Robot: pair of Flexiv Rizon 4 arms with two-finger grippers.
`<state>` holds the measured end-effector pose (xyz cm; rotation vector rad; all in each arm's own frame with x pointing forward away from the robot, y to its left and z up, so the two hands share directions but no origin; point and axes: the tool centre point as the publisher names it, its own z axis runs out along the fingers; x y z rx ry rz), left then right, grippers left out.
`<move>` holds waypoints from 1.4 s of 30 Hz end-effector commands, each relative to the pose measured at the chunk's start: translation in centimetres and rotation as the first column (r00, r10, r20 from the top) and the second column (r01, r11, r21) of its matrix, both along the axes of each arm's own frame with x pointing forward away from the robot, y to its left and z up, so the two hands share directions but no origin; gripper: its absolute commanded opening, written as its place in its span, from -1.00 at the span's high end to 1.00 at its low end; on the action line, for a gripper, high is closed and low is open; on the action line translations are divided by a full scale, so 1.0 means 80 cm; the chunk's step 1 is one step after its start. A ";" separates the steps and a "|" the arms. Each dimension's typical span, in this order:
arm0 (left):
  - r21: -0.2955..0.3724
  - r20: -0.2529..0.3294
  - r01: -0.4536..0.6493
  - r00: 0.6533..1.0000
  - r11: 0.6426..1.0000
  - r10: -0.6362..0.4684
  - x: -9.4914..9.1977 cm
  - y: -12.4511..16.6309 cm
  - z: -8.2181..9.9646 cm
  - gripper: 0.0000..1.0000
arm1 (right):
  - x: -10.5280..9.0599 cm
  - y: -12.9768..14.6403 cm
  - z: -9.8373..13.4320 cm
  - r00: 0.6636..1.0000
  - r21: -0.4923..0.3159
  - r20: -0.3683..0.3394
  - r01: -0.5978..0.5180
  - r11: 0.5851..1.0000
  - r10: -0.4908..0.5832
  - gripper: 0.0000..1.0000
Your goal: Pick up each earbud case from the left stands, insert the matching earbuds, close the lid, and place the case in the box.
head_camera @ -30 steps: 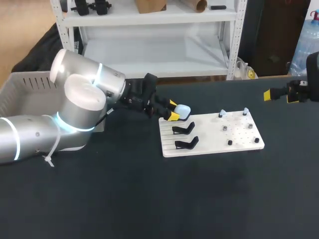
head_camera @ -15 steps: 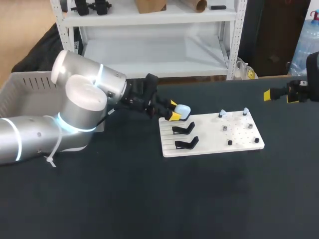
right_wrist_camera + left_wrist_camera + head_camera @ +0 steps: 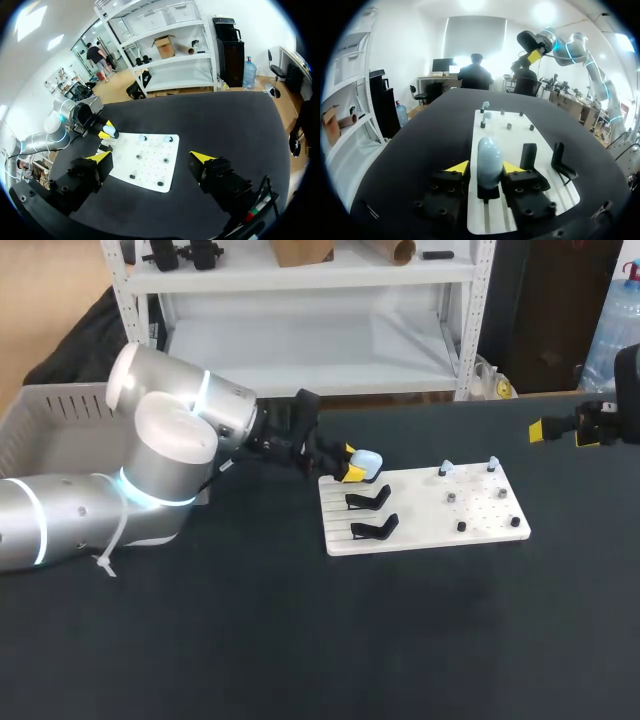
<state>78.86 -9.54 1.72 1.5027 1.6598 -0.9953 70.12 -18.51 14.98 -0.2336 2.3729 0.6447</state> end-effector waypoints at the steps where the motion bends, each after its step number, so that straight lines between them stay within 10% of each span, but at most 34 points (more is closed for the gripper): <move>1: -0.001 0.002 -0.003 1.000 1.000 0.003 -0.001 0.000 -0.002 0.63 | 0.000 -0.001 0.000 1.000 0.001 0.000 -0.002 1.000 0.002 -1.00; 5: -0.005 0.002 -0.007 1.000 1.000 0.007 -0.004 0.005 0.001 1.00 | 0.000 -0.001 0.000 1.000 0.001 0.000 -0.002 1.000 0.002 -1.00; 14: -0.112 0.019 0.004 1.000 0.994 -0.002 -0.029 0.032 0.050 1.00 | 0.000 -0.001 0.000 1.000 0.001 0.000 -0.002 1.000 0.002 -1.00; 28: -0.397 0.198 0.109 0.980 0.911 -0.031 -0.151 0.039 0.155 1.00 | 0.000 -0.001 0.000 1.000 0.001 0.000 -0.002 1.000 0.002 -1.00; 42: -0.431 0.207 0.129 0.977 0.893 -0.041 -0.175 0.042 0.182 1.00 | 0.000 -0.001 0.000 1.000 0.001 0.000 -0.002 1.000 0.002 -1.00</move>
